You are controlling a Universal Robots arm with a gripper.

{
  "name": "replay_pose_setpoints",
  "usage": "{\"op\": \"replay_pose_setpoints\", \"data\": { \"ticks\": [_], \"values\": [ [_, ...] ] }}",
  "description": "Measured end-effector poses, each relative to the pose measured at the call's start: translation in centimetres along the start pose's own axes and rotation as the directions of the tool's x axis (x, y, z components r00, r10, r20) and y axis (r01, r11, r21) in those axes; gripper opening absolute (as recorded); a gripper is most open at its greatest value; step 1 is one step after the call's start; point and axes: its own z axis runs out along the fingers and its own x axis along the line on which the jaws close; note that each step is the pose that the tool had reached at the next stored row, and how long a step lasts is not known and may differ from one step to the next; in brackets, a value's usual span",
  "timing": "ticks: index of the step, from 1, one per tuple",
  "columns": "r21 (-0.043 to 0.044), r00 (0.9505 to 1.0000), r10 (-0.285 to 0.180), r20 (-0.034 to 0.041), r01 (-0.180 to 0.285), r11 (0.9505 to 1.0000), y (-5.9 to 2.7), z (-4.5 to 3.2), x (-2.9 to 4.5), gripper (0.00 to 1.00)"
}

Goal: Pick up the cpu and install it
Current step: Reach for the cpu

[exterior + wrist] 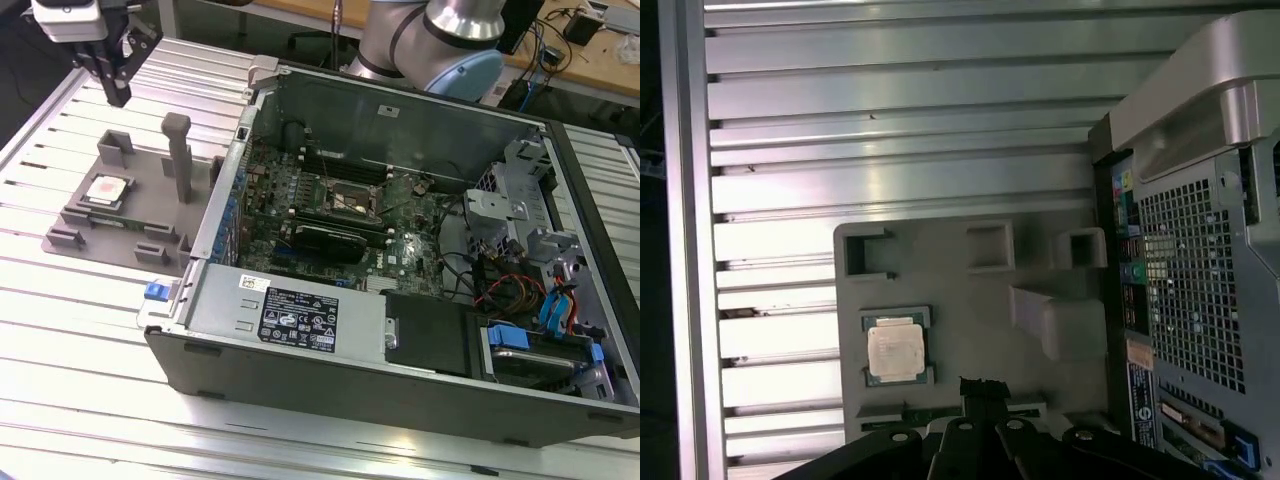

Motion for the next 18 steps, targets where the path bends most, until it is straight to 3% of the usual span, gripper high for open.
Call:
{"op": "replay_pose_setpoints", "data": {
  "ticks": [11, 18],
  "values": [
    [0.0002, 1.0, 0.0, -0.0002, 0.0, 1.0, -0.24, 1.46, 2.32, 0.11],
    [0.0002, 1.0, 0.0, -0.0002, 0.0, 1.0, -0.33, 2.34, 2.94, 0.11]
  ]
}}
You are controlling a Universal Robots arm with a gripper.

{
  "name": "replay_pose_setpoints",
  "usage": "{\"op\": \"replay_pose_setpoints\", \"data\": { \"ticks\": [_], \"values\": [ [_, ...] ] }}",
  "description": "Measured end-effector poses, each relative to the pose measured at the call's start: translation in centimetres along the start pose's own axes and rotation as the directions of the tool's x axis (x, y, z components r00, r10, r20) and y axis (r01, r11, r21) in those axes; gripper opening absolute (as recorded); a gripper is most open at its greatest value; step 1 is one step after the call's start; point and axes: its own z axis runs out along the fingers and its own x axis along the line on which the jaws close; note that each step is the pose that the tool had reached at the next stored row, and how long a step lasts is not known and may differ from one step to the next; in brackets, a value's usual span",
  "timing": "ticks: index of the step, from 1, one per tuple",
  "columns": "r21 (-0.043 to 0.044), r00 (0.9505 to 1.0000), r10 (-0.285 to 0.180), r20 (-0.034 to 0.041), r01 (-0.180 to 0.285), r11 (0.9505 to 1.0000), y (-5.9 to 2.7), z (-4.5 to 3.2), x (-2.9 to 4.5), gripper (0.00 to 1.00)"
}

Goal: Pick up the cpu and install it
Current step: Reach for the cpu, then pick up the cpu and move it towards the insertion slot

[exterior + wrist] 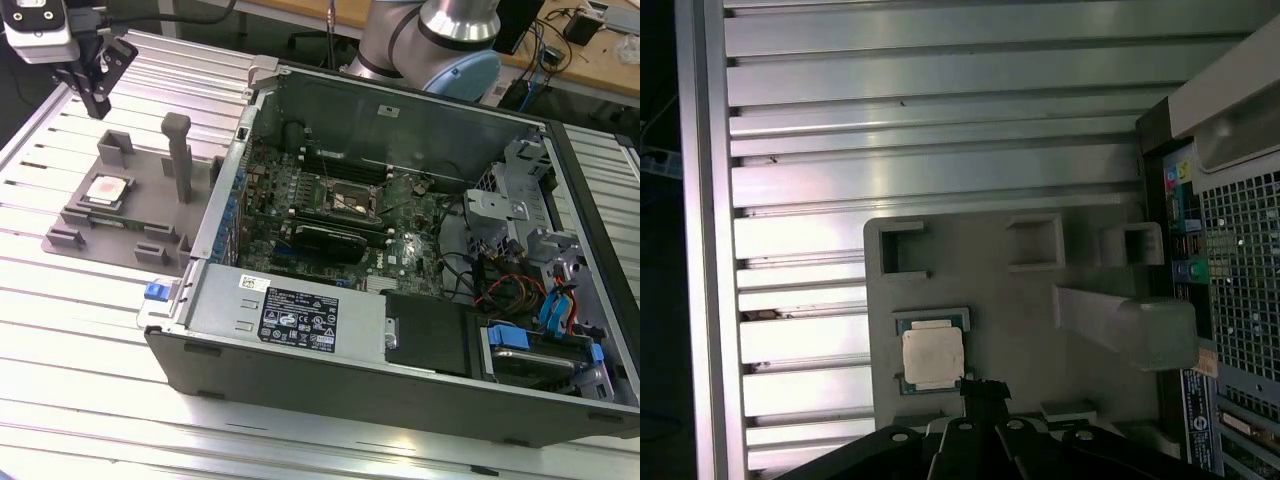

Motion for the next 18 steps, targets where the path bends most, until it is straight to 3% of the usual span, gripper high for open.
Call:
{"op": "replay_pose_setpoints", "data": {
  "ticks": [15, 18],
  "values": [
    [-0.0001, 1.0, 0.0, 0.0001, 0.0, 1.0, -0.07, 0.24, 0.25, 0.11],
    [-0.0001, 1.0, 0.0, 0.0002, 0.0, 1.0, -0.11, 0.65, 0.27, 0.11]
  ]
}}
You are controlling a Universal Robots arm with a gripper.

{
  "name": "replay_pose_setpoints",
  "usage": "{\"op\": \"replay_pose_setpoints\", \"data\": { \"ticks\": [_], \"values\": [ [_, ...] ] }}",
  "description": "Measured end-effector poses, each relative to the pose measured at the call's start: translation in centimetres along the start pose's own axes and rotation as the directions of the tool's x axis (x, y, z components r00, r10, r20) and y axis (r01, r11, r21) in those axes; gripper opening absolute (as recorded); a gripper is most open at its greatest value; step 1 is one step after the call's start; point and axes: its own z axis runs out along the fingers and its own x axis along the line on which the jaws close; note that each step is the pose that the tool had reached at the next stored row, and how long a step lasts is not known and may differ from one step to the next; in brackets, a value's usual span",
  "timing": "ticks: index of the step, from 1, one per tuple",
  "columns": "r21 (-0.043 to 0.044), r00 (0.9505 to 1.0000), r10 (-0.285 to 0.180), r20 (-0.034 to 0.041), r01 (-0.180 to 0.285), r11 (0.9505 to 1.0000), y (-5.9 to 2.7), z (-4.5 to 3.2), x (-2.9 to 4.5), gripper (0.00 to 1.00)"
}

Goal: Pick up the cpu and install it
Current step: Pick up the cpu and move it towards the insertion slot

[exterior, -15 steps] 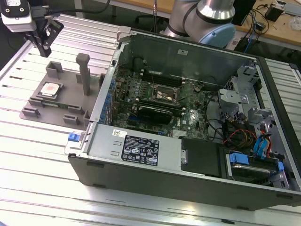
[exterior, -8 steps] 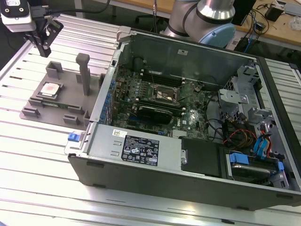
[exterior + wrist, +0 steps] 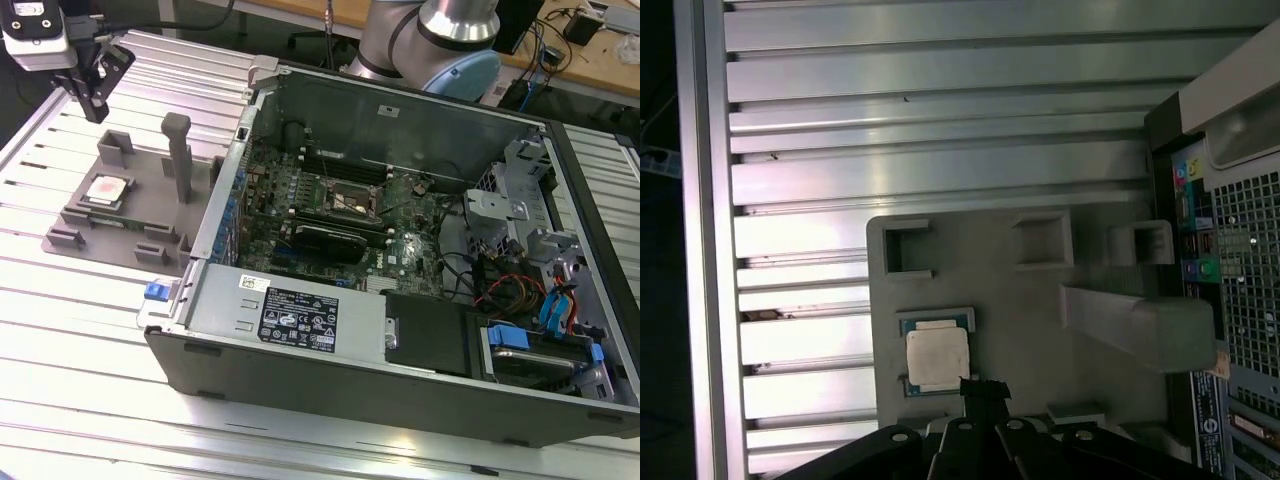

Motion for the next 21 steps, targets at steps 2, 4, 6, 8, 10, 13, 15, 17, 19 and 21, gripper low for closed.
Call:
{"op": "replay_pose_setpoints", "data": {
  "ticks": [2, 4, 6, 8, 10, 13, 15, 17, 19, 21],
  "values": [
    [-0.0003, 1.0, 0.0, -0.0001, 0.0, 1.0, -0.04, 0.51, 0.11, 0.11],
    [-0.0014, 1.0, 0.0, -0.0001, 0.0, 1.0, -0.07, 0.83, 0.28, 0.11],
    [-0.0026, 1.0, -0.002, -0.0003, 0.002, 1.0, -0.09, 1.06, 0.37, 0.11],
    [-0.005, 1.0, -0.007, -0.0007, 0.007, 1.0, -0.11, 1.43, 0.46, 0.11],
    [-0.0068, 0.9999, -0.01, -0.001, 0.01, 0.9999, -0.12, 1.65, 0.5, 0.11],
    [-0.01, 0.9999, -0.015, -0.0014, 0.015, 0.9998, -0.14, 1.9, 0.55, 0.11],
    [-0.0139, 0.9998, -0.02, -0.0018, 0.02, 0.9997, -0.18, 2.16, 0.59, 0.11],
    [-0.0168, 0.9997, -0.025, -0.0022, 0.025, 0.9996, -0.21, 2.4, 0.65, 0.11],
    [-0.0186, 0.9996, -0.029, -0.0024, 0.029, 0.9994, -0.23, 2.63, 0.69, 0.11],
    [-0.0188, 0.9995, -0.031, -0.0032, 0.031, 0.9993, -0.25, 2.78, 0.72, 0.11]
  ]
}}
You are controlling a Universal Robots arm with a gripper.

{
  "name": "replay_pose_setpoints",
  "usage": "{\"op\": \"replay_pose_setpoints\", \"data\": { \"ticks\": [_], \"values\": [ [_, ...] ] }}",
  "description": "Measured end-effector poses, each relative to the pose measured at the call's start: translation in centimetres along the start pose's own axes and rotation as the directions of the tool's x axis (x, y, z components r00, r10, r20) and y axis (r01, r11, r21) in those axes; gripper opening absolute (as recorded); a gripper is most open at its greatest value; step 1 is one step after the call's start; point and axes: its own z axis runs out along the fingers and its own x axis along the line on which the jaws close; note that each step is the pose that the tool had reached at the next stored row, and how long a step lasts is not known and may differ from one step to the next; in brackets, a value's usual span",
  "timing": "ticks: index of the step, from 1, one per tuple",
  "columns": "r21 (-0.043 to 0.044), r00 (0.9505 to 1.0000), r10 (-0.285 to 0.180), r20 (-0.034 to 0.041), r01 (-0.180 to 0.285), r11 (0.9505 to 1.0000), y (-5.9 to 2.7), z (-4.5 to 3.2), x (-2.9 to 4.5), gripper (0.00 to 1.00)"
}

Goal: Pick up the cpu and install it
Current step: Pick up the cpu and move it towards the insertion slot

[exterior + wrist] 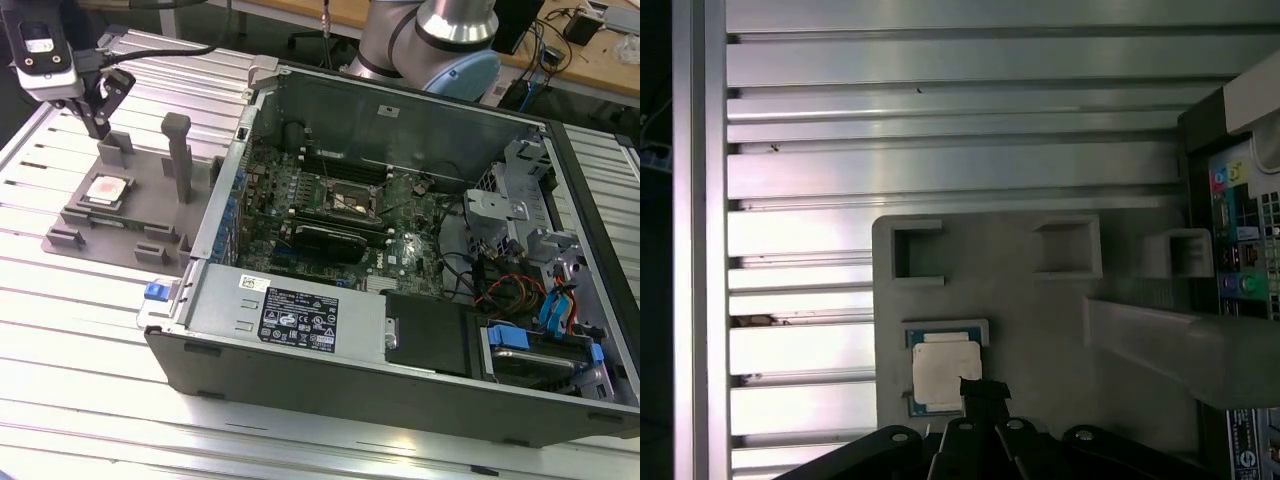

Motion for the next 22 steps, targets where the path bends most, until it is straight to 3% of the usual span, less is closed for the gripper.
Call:
{"op": "replay_pose_setpoints", "data": {
  "ticks": [3, 5, 8, 13, 22],
  "values": [
    [0.0012, 0.9999, 0.001, -0.0146, -0.001, 1.0, -0.02, 0.27, 0.01, 0.11],
    [0.0032, 0.9994, 0.002, -0.0347, -0.002, 1.0, -0.04, 0.6, 0.03, 0.11],
    [0.0039, 0.9989, 0.003, -0.0477, -0.002, 1.0, -0.06, 0.94, 0.04, 0.11],
    [0.0044, 0.9979, -0.003, -0.0644, 0.004, 1.0, -0.15, 1.49, 0.06, 0.11],
    [0.0042, 0.9968, -0.019, -0.0772, 0.019, 0.9998, -0.53, 2.44, 0.09, 0.11]
  ]
}}
